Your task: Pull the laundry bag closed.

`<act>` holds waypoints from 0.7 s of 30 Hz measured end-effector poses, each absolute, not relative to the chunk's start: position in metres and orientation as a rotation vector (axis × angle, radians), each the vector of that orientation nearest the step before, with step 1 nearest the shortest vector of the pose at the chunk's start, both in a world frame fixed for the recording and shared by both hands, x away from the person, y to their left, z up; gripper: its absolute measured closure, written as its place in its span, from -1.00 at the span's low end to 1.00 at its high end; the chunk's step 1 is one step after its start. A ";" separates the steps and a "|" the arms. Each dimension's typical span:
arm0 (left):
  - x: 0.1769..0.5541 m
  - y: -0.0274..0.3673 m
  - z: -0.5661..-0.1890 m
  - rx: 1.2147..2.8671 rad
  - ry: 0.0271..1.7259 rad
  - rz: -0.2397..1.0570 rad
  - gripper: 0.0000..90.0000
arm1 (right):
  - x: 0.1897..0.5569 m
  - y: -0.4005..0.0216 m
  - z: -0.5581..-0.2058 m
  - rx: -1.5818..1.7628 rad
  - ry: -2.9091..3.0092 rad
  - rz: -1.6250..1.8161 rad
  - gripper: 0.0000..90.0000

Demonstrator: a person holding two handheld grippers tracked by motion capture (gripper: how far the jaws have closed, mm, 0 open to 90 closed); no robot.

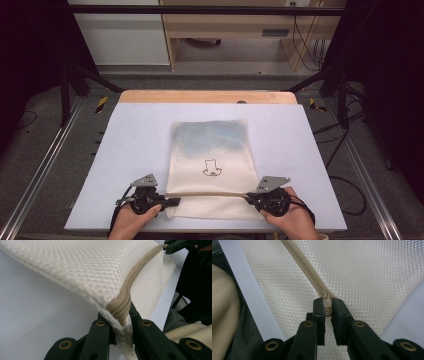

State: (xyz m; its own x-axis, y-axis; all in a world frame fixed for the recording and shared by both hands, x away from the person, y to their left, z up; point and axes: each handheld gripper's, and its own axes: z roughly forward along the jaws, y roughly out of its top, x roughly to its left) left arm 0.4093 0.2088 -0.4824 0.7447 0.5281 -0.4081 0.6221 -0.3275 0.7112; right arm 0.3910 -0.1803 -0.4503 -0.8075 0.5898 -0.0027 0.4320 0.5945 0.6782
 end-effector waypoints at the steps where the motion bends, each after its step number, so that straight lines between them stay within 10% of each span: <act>1: 0.409 0.209 -0.482 2.003 0.870 -0.126 0.87 | 0.391 -0.180 -0.450 0.845 2.597 1.014 0.82; 21: 0.409 0.211 -0.480 1.991 0.881 -0.100 0.87 | 0.392 -0.183 -0.451 0.880 2.586 0.999 0.82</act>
